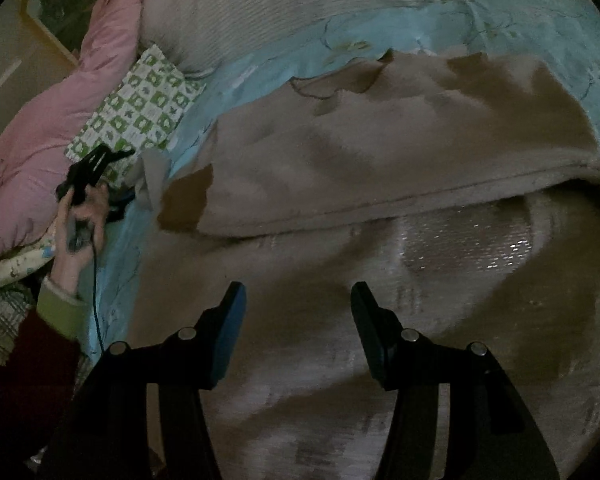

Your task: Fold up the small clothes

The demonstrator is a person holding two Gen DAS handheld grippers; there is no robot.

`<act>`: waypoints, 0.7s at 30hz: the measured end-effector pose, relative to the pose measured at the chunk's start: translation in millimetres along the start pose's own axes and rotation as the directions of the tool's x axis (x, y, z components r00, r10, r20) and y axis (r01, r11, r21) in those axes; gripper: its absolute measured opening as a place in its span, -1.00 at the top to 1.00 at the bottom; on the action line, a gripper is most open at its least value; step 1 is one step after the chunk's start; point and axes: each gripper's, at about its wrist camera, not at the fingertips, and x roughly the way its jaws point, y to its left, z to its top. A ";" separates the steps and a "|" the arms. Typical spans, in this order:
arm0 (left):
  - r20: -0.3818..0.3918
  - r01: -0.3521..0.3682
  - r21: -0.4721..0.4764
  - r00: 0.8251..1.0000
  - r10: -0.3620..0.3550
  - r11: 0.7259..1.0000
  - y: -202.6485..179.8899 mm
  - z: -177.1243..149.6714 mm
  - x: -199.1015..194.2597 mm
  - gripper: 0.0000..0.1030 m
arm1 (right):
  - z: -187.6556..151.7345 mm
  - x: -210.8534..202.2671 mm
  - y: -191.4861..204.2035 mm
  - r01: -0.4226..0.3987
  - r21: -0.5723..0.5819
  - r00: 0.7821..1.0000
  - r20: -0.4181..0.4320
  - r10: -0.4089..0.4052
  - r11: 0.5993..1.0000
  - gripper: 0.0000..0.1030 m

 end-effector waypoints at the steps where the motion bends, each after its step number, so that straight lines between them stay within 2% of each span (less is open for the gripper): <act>1: 0.016 -0.020 -0.013 1.000 0.020 1.000 0.4 4.9 4.1 -0.54 | -0.6 1.4 0.3 -0.003 0.001 1.000 -0.004 0.003 1.000 -0.08; 2: 0.034 -0.050 -0.016 0.998 0.051 0.999 0.7 9.2 8.2 -0.51 | -1.0 4.2 0.5 -0.002 0.001 1.000 -0.010 0.002 1.000 -0.08; 3: 0.051 -0.072 -0.007 0.996 0.072 0.997 0.5 11.6 11.8 -0.31 | -1.3 6.6 0.7 0.000 0.003 1.000 -0.015 0.000 1.000 -0.08; 4: 0.062 -0.100 0.015 0.993 0.099 0.995 -0.5 13.9 16.6 0.17 | -2.0 8.2 0.1 0.000 0.005 1.000 -0.018 0.000 1.000 -0.08; 6: 0.069 -0.151 0.067 0.987 0.147 0.986 -3.8 11.7 21.2 0.70 | -3.6 9.8 -0.3 0.000 0.008 1.000 -0.020 0.000 1.000 -0.08; 9: 0.132 -0.174 0.164 0.979 0.153 0.971 -19.1 -5.1 7.6 0.87 | -5.4 7.5 -2.0 0.001 0.010 1.000 -0.010 -0.001 1.000 -0.08; 13: 0.180 -0.122 0.363 0.982 0.060 0.924 -64.7 -44.0 -23.6 0.90 | -6.3 0.2 -7.1 0.006 0.030 1.000 0.010 -0.007 1.000 -0.08; 16: 0.165 -0.067 0.534 0.986 -0.026 0.843 -112.8 -87.9 -39.7 0.90 | -6.9 -9.9 -9.7 0.010 0.041 0.999 0.034 -0.011 0.999 -0.08; 18: 0.116 -0.012 0.640 0.990 -0.081 0.769 -144.5 -124.7 -42.6 0.91 | -7.4 -18.9 -12.9 0.008 0.053 0.998 0.059 -0.012 0.999 -0.08; 19: 0.074 0.026 0.698 0.991 -0.108 0.716 -162.5 -150.7 -42.7 0.90 | -7.9 -24.4 -15.6 0.015 0.061 0.997 0.073 -0.020 0.998 -0.08; 21: -0.004 0.096 0.766 0.989 -0.145 0.636 -183.7 -191.4 -41.0 0.91 | -8.6 -34.1 -22.8 0.024 0.085 0.994 0.100 -0.033 0.996 -0.08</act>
